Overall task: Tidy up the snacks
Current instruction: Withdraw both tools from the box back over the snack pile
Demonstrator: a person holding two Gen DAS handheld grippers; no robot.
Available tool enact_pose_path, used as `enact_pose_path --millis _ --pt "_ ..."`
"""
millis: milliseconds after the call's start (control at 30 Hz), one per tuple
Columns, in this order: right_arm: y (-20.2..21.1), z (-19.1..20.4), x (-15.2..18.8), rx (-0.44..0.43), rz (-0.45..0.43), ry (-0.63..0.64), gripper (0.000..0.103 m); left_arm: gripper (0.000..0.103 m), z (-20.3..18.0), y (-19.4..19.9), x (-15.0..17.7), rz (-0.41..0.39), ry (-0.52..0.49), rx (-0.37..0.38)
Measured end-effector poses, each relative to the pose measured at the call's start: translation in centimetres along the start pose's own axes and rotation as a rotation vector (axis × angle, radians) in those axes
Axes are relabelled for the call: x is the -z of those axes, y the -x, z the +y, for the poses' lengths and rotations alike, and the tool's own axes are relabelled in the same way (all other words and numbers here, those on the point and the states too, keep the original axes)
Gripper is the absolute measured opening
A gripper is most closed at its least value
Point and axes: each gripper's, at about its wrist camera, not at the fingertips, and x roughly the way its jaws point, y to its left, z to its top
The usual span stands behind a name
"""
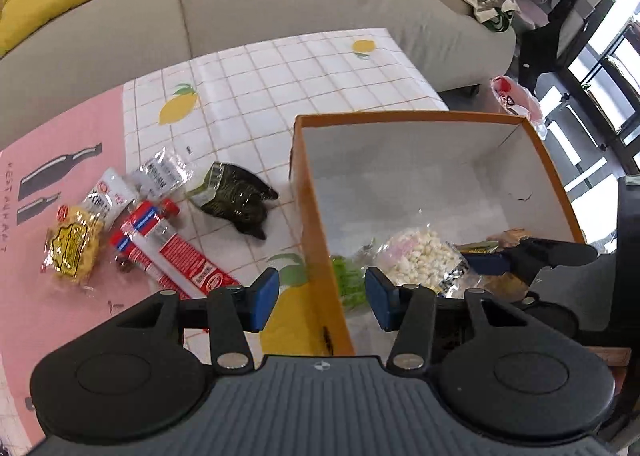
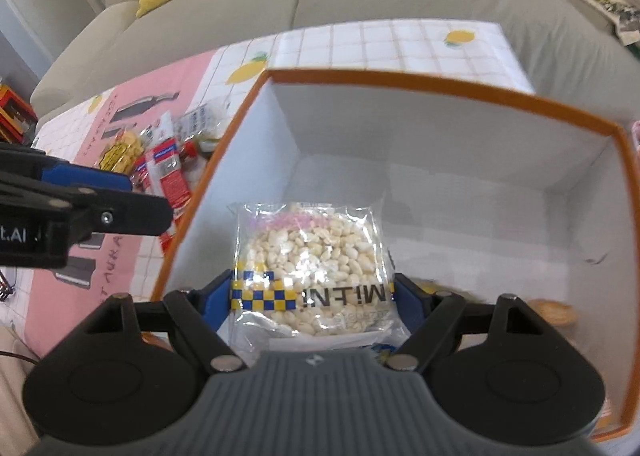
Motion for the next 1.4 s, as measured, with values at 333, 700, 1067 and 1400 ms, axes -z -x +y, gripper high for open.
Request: enact_pose_path --millis 333,700,1067,1400 --pt "-2.4 -0.5 0.4 -0.024 0.108 -0.129 0.082 0.058 1.8 -0.2 1.2 0.017 0.036 -0.002" --pt "-1.9 -0.5 0.6 -0.021 0.123 -0.161 0.086 0.059 3.1 0.2 2.4 0.036 0.071 0.004" --pt "2.1 1.6 1.0 0.037 0.048 -0.125 0.086 0.059 4.1 3.7 4.6 -0.05 0.033 -0.023" --pt "7.7 7.9 3.5 0.119 -0.166 -0.066 0.087 0.059 6.5 9.0 8.9 -0.229 0.023 -0.087"
